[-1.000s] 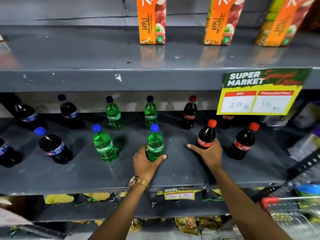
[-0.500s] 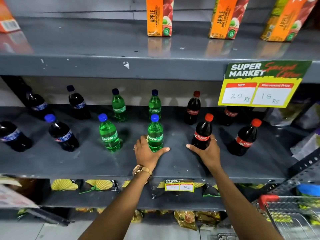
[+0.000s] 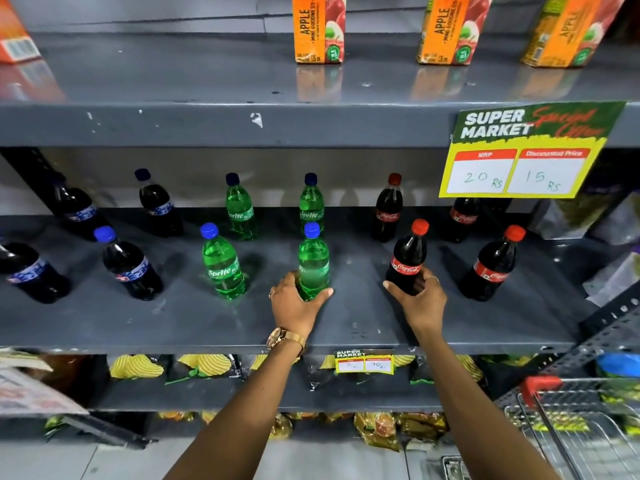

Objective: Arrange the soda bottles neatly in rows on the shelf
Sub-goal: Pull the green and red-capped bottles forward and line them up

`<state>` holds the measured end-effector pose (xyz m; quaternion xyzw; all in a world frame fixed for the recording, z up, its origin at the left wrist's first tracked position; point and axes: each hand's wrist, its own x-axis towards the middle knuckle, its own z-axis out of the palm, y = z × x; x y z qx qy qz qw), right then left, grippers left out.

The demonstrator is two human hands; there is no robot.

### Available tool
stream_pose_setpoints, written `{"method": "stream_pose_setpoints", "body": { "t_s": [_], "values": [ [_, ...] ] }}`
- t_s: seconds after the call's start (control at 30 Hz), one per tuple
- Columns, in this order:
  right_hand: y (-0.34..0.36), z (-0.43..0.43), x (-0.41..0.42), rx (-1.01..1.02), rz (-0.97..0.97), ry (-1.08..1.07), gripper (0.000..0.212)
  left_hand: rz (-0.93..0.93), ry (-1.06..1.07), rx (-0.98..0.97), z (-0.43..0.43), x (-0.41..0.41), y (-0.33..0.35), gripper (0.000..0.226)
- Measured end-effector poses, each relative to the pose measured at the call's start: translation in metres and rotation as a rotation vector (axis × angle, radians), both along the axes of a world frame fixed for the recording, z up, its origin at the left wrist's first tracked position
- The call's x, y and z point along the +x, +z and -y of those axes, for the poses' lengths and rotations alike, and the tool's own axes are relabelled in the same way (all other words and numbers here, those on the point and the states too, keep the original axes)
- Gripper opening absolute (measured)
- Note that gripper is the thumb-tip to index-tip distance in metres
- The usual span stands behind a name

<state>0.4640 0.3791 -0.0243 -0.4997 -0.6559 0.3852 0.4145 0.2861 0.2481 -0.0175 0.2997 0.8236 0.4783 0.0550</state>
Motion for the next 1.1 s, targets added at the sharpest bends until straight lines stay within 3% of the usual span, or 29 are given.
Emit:
{"method": "stream_pose_setpoints", "body": {
  "t_s": [0.57,1.1],
  "values": [
    [-0.0020,0.0042,0.0012,0.091,0.059,-0.018,0.050,-0.123,-0.013,-0.049,-0.0004,-0.0003,-0.0064,0.059],
    [0.0016,0.0053,0.0009,0.097,0.062,-0.051,0.058,-0.078,-0.007,-0.047,-0.0033,-0.0029,-0.0092,0.060]
  ]
}}
